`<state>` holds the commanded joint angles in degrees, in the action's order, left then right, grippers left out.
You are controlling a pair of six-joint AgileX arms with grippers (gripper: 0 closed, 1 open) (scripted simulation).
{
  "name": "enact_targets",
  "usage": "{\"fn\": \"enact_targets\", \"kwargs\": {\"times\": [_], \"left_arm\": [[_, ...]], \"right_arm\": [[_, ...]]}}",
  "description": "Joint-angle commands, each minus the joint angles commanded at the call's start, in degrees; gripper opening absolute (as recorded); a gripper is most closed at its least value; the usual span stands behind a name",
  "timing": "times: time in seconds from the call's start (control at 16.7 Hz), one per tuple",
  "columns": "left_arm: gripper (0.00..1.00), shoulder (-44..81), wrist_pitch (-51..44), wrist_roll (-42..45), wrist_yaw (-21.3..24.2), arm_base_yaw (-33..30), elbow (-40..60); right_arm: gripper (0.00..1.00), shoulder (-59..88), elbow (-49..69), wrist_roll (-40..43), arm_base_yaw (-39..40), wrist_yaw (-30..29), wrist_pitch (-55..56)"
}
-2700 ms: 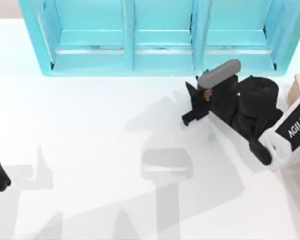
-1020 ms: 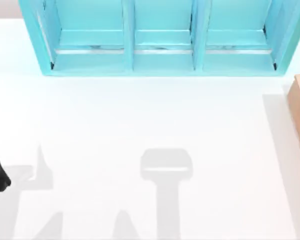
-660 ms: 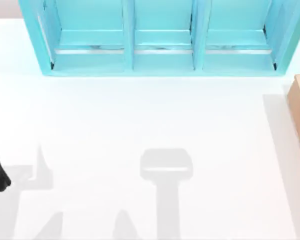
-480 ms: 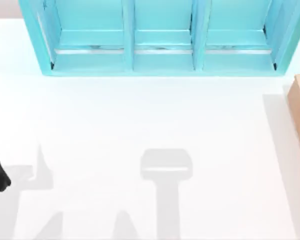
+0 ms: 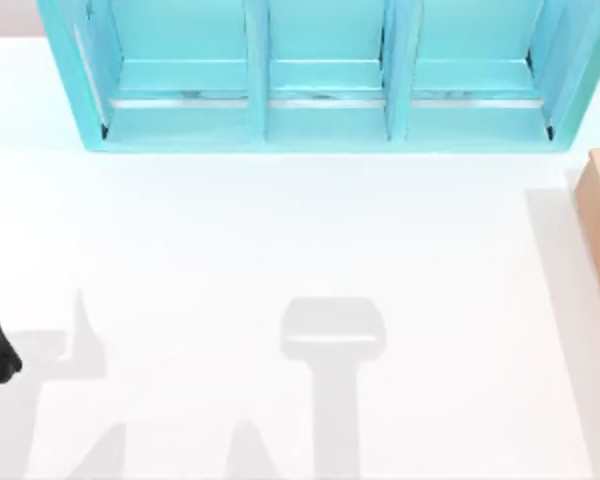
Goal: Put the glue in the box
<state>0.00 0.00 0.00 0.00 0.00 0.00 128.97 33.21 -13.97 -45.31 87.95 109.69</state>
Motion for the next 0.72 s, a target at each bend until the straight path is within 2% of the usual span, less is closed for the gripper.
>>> {"fn": "enact_targets", "kwargs": {"times": [0.72], "left_arm": [[1.00,0.00,0.00,0.00,0.00,0.00,0.00]], "right_arm": [[0.90,0.00,0.00,0.00,0.00,0.00,0.00]]}}
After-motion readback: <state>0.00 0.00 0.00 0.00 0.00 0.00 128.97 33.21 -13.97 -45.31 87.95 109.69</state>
